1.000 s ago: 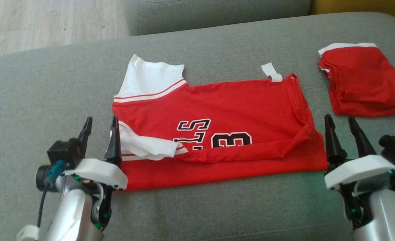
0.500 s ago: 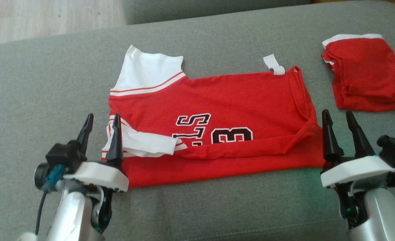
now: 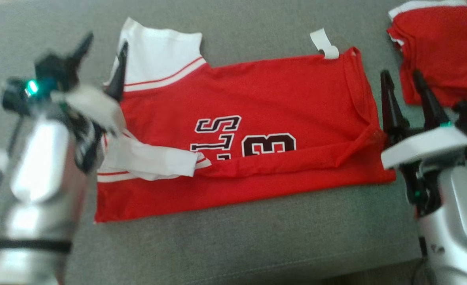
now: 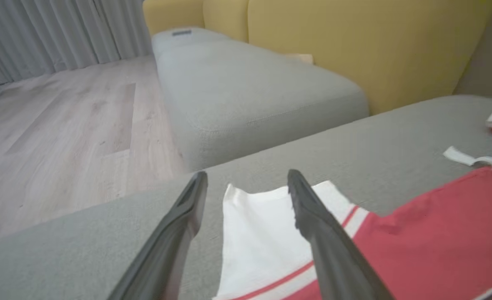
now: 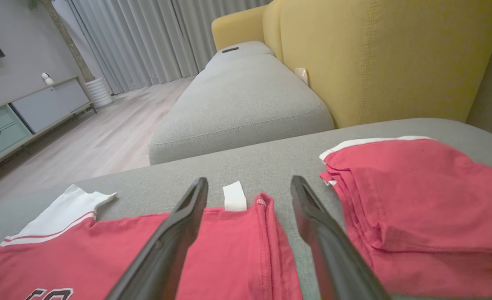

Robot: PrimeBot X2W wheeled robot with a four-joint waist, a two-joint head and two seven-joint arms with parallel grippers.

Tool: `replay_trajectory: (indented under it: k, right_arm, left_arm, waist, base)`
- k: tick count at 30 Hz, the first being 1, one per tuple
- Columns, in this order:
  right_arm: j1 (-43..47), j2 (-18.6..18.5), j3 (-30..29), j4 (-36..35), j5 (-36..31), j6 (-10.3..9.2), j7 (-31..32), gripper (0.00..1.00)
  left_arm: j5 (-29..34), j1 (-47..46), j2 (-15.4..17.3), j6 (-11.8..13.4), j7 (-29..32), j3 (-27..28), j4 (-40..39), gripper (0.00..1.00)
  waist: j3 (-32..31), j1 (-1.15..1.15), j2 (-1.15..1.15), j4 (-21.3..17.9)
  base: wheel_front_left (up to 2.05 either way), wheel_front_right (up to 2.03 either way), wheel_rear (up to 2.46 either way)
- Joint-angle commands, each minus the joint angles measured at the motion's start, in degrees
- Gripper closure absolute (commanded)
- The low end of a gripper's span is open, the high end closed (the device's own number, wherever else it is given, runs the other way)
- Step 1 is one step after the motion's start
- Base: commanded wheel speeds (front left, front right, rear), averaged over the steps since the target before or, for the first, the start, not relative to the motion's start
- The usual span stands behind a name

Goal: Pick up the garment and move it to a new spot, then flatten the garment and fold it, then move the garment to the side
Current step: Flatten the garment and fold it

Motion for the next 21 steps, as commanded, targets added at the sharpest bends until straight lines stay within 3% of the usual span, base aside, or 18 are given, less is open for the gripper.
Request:
replay_trajectory:
  k: [1, 8, 12, 21]
  right_arm:
    - [-2.18, -0.94, 1.39, -1.80, 0.11, -0.05, 0.28, 0.00]
    - [-9.71, -2.50, 4.08, -1.76, 1.10, -0.05, 2.25, 0.00]
    - [-12.73, -3.34, 5.66, -1.65, 1.51, -0.05, 2.33, 0.00]
    - [-16.10, -4.39, 8.31, -0.89, 2.28, -0.05, 1.30, 0.00]
  left_arm:
    - [-0.12, -3.67, 2.94, -0.20, 1.26, 0.92, -0.53, 0.00]
    - [-9.80, -18.99, 10.79, -0.34, 11.87, -13.49, 9.49, 0.00]
    - [-14.68, -24.80, 14.36, -0.35, 14.89, -19.74, 13.45, 0.00]
    - [-20.64, -29.48, 16.48, -0.36, 15.79, -27.47, 19.99, 0.00]
  waist:
    - [2.05, -0.02, 0.00, -1.41]
    - [6.85, -0.02, 0.00, -4.62]
    - [8.99, -0.02, 0.00, -5.95]
    - [11.14, -0.02, 0.00, -7.54]
  base:
    - [0.00, 0.00, 0.00]
    - [0.00, 0.00, 0.00]
    - [0.00, 0.00, 0.00]
    - [0.00, 0.00, 0.00]
